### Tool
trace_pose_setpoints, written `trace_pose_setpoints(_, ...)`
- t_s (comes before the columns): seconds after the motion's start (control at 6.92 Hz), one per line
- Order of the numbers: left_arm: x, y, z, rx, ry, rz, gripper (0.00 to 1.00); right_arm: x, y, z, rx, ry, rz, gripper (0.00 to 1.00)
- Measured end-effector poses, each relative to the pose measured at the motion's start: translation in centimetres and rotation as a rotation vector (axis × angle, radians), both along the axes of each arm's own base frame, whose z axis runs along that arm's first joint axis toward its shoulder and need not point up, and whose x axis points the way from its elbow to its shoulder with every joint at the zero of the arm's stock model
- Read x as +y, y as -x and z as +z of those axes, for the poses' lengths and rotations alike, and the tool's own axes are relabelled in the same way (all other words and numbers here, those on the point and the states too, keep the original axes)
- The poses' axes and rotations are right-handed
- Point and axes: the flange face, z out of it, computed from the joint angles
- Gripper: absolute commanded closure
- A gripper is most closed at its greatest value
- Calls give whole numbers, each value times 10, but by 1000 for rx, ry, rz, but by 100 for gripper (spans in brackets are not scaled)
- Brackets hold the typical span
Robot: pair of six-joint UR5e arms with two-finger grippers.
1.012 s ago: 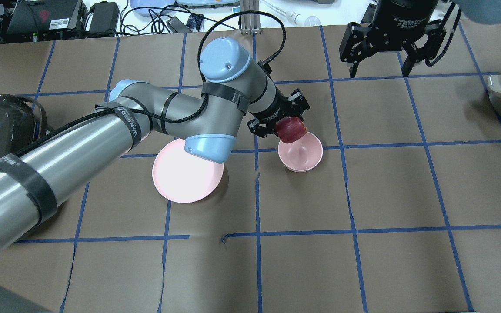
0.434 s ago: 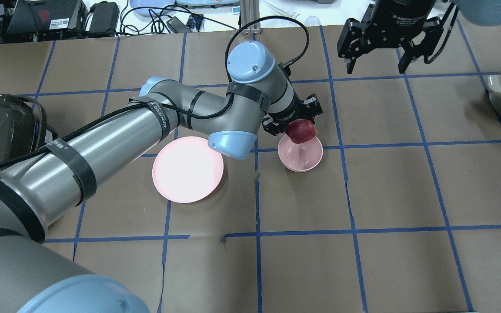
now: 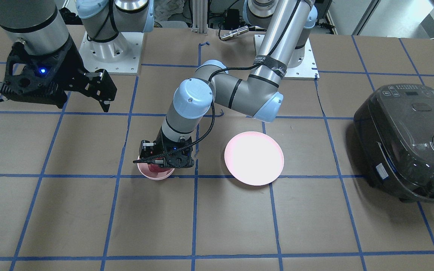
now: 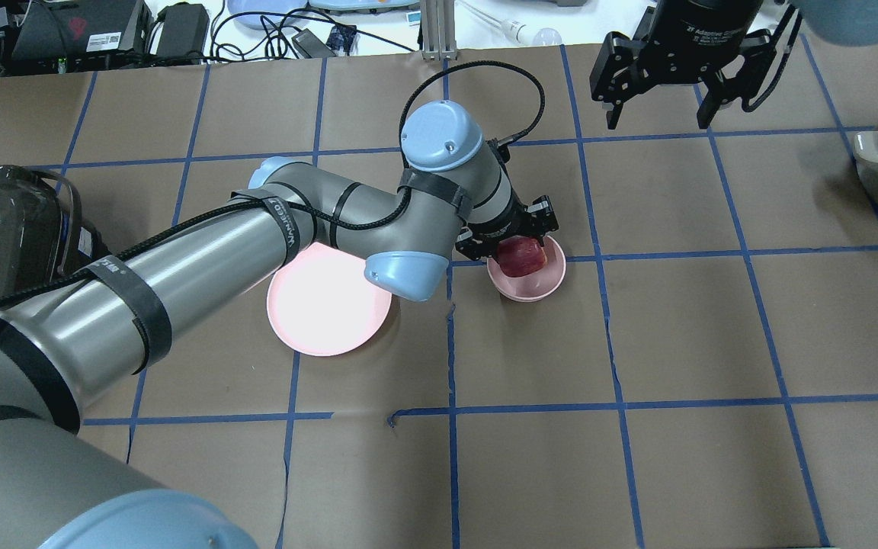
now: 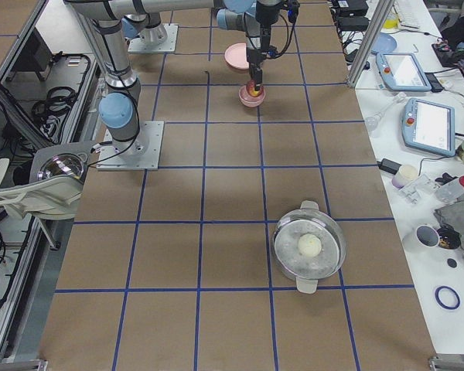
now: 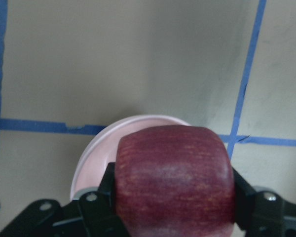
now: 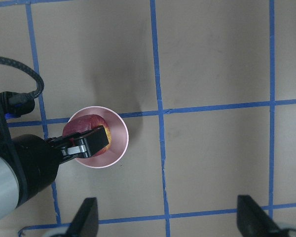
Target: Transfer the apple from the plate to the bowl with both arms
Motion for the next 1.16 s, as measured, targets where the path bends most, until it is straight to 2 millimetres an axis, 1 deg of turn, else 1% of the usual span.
trace_pose_setpoints(0.14, 0, 0, -3, -3, -3, -1, 23, 0, 0, 0, 0, 0, 0, 0)
trace_pose_setpoints(0.29, 0, 0, 1, 2, 3, 3, 9, 0, 0, 0, 0, 0, 0, 0)
trace_pose_setpoints(0.43, 0, 0, 11, 10, 17, 6, 3, 1, 0, 0, 0, 0, 0, 0)
trace_pose_setpoints(0.58, 0, -2, 21, 17, 38, -2, 0, 1, 0, 1, 0, 0, 0, 0)
trace_pose_setpoints(0.72, -2, -7, 31, 22, 66, -22, 0, 0, 0, 0, 1, 1, 1, 0)
trace_pose_setpoints(0.87, -5, -17, 44, 25, 96, -44, 0, 0, 0, 0, 1, 2, 0, 0)
trace_pose_setpoints(1.01, -10, -32, 59, 24, 125, -63, 0, 0, 0, 1, 0, 5, 1, 0)
trace_pose_setpoints(1.16, -13, -54, 77, 18, 154, -88, 0, 0, -1, 1, 0, 9, 2, 0)
